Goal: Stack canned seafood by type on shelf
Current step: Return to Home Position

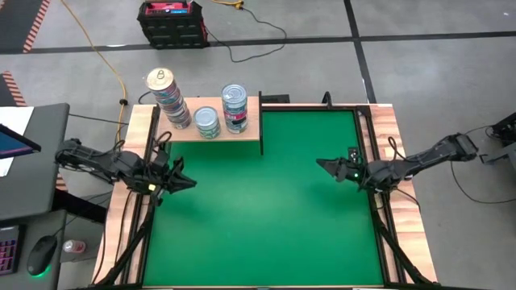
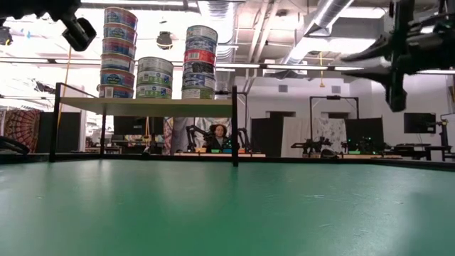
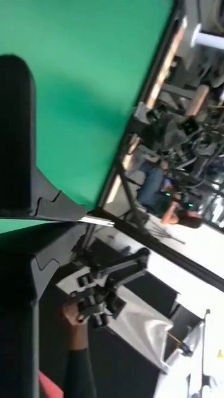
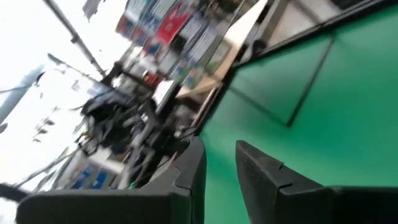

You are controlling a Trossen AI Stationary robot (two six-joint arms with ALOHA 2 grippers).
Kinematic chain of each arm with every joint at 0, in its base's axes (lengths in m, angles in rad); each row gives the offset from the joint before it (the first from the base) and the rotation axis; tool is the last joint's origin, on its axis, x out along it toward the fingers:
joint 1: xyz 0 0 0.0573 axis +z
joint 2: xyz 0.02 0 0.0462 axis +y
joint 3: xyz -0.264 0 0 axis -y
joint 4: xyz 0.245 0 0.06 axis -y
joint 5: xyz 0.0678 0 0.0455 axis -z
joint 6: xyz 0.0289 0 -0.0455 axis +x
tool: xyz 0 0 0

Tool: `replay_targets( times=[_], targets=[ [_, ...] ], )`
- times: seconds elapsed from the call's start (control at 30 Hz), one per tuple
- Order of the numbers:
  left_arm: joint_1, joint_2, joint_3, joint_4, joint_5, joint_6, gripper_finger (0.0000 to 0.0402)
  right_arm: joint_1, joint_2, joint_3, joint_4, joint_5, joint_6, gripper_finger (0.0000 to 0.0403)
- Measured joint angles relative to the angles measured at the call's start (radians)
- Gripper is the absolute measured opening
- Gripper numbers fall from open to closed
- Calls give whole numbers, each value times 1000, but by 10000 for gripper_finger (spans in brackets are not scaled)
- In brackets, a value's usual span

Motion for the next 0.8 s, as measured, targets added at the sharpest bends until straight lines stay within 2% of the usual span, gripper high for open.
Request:
replay_targets(
  times=[0.17, 0.27, 0.33, 0.43, 0.53, 0.7, 0.8],
  targets=[
    [0, -23, 0, -92, -5, 2, 6, 13, 4, -6, -26, 149, 21, 113],
    [0, -36, 0, -151, -97, 5, 6, 5, 4, -6, -47, 223, 8, 113],
    [0, -41, 0, -219, -182, 2, 5, -3, 2, -6, -77, 197, -23, 113],
    [0, -54, 0, -290, -312, 5, 5, -2, 17, -6, -110, 189, 25, 113],
    [0, -56, 0, -325, -424, 64, 6, 2, 23, -6, -211, 154, 23, 113],
    [0, -53, 0, -347, -452, 193, 5, 3, 23, -6, -319, 49, -12, 113],
    [0, -53, 0, -342, -451, 196, 6, 3, 23, -6, -383, -20, -13, 113]
  ],
)
